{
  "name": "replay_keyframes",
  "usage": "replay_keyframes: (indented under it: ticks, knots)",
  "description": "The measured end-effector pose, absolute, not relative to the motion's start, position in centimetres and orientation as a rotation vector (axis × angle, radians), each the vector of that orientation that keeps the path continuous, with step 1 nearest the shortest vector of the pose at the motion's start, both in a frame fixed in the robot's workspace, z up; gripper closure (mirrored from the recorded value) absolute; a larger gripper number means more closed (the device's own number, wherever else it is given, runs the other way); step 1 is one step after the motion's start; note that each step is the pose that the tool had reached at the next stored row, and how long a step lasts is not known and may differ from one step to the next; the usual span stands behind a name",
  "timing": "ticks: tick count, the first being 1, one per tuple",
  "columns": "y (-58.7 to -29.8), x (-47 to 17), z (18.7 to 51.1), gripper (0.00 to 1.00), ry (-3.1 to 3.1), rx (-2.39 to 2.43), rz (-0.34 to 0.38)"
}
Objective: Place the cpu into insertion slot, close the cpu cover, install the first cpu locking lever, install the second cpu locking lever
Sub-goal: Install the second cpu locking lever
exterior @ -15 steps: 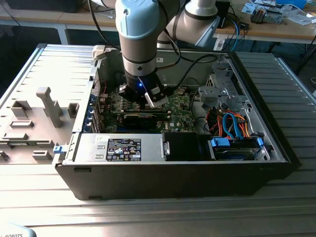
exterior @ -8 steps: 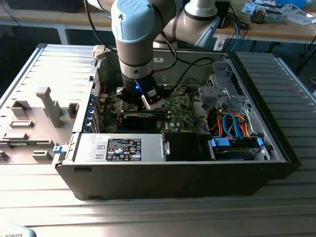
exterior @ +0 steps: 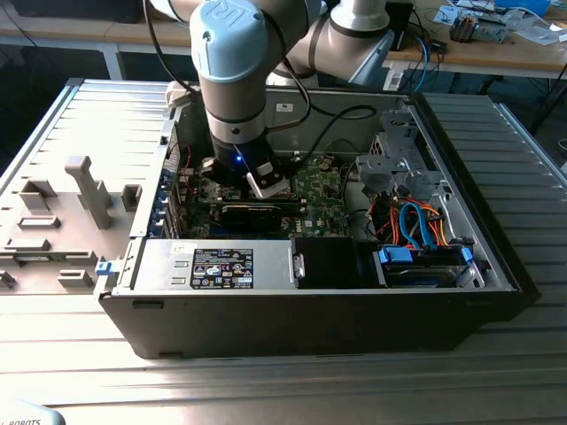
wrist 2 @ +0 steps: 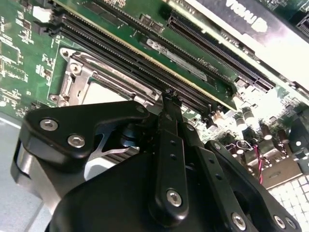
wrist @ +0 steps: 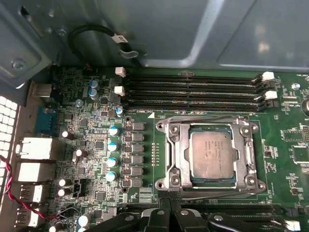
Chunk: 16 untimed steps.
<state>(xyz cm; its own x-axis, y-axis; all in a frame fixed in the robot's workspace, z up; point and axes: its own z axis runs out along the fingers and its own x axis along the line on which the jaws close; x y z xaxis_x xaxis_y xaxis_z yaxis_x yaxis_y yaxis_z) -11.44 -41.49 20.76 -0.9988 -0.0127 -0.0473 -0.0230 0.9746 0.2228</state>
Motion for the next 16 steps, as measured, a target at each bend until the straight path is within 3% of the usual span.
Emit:
replay_keyframes:
  ticks: [16]
  knots:
    - [-40.75, -11.59, 19.72, 0.89, 3.076, -0.098, 0.383]
